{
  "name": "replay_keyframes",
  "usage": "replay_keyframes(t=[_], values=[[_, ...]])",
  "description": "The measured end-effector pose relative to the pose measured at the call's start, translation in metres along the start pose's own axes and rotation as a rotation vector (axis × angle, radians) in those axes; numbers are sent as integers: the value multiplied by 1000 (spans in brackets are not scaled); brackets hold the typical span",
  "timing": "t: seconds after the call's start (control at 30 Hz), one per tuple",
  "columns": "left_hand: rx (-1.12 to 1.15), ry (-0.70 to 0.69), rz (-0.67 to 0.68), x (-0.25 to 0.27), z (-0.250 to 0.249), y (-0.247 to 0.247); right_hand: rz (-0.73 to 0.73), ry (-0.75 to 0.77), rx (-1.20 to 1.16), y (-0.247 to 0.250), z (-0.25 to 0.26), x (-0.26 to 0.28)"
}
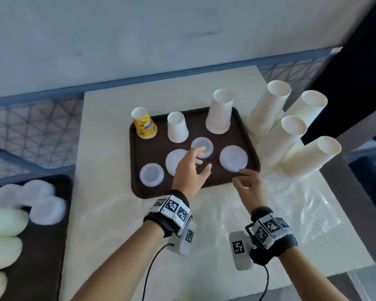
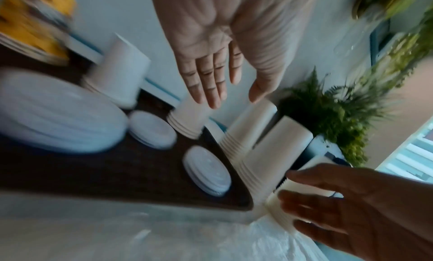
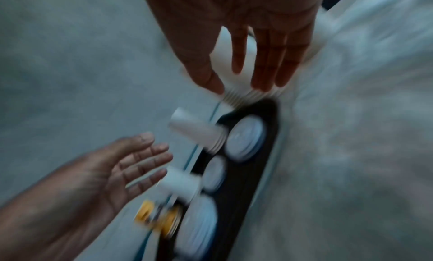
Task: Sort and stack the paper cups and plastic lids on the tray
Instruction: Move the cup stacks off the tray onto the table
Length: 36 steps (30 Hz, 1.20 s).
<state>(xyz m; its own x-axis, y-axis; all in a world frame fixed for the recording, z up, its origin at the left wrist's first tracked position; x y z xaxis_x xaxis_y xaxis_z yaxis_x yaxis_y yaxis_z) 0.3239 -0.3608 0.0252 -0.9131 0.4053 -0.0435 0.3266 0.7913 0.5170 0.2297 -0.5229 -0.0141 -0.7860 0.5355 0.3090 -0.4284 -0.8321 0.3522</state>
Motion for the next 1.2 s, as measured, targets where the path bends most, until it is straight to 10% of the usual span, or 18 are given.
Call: replay_keyframes(t=[0.57, 0.73, 1.0, 1.2], values=[[-201, 449, -845, 273, 125, 367, 801, 432, 295, -403, 166, 199], [-322, 652, -760, 291, 155, 417, 911, 466, 388, -472, 180, 222], [-526, 885, -264, 276, 211, 421, 1007, 732, 636, -542, 206, 242], [-530, 829, -270, 279, 213, 416, 1056, 778, 792, -565, 197, 245]])
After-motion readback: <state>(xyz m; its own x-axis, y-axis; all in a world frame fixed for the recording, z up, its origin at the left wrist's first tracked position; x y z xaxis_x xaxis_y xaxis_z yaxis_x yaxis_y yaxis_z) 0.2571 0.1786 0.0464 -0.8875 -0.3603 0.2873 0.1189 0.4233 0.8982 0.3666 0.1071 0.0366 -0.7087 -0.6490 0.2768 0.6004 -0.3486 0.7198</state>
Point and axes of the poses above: each hand's wrist, its own x-axis away from the middle knuckle, its own y-axis out of the back of the hand, z = x × y, the point moved 7 cm from there along -x, towards the middle knuckle, and after that the axes turned 4 degrees about z, right-handed, at the moved point
